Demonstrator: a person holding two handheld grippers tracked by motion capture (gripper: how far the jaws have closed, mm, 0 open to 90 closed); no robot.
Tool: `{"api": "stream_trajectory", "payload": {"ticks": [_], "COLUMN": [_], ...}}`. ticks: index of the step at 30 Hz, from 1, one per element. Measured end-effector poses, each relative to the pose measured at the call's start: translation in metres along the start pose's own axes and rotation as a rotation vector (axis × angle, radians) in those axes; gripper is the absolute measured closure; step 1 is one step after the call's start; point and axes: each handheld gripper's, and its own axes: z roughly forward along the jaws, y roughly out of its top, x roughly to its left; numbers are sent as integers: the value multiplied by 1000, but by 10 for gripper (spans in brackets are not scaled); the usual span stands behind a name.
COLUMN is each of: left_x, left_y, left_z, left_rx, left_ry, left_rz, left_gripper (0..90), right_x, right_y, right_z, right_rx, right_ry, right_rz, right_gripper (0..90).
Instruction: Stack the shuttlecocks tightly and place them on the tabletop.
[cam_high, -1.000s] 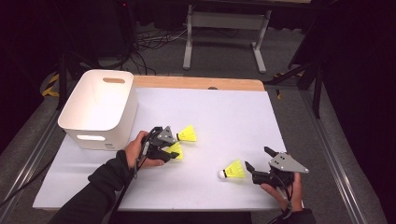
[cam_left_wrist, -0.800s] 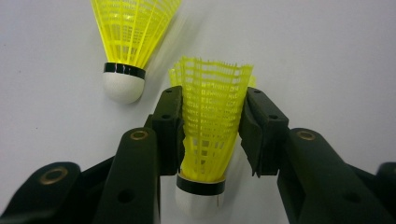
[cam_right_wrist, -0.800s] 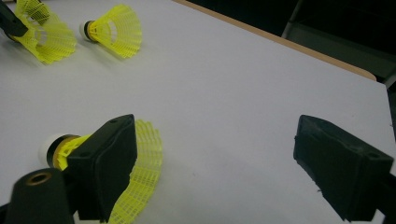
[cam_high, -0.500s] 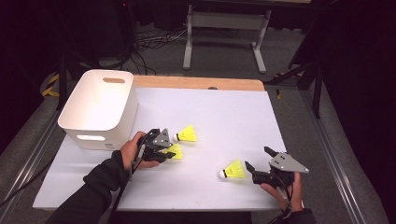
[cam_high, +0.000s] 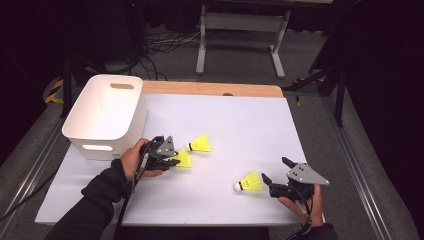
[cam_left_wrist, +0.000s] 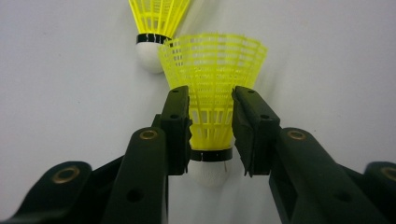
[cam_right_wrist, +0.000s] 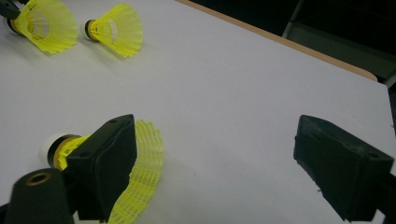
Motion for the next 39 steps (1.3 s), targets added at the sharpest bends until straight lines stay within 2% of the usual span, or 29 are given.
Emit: {"api": "stream_trajectory", "payload": {"ticks": [3,5,8,9,11,15,18,21,23,30,32,34,35,39], "left_x": [0,0,0,0,-1,0,2,3,4,7,8,10,11,13], "left_y": [-1,0,1,2,3,6,8,11,13,17,18,18,18,16], "left_z": [2,4,6,7,12,21,27,29,30,30,30,30,31,31], "left_rx": [-9,2,5,7,26,41,66,95,106,150,148,155,146,131], "left_ry": [-20,-14,-14,-9,6,7,-8,-27,-33,10,11,29,40,29], "left_rz": [-8,-5,-8,-8,-15,-19,-17,16,24,124,136,154,151,137], "left_gripper": [642,613,517,517,441,370,371,462,484,534,529,516,509,494], "right_x": [0,-1,0,0,0,1,1,1,1,1,0,0,0,1], "right_y": [0,0,0,0,0,0,0,0,0,0,0,0,-1,-1], "right_z": [0,-1,0,0,0,1,1,1,1,0,1,1,1,1], "right_rx": [1,1,2,2,7,6,10,14,13,9,12,15,16,19], "right_ry": [-1,1,5,5,3,10,15,19,20,18,18,19,19,23], "right_rz": [-1,2,-2,-2,-11,-10,-9,-14,-11,-7,-8,-6,-7,-9], "right_gripper": [142,142,142,142,142,142,142,142,142,142,142,142,142,142]}}
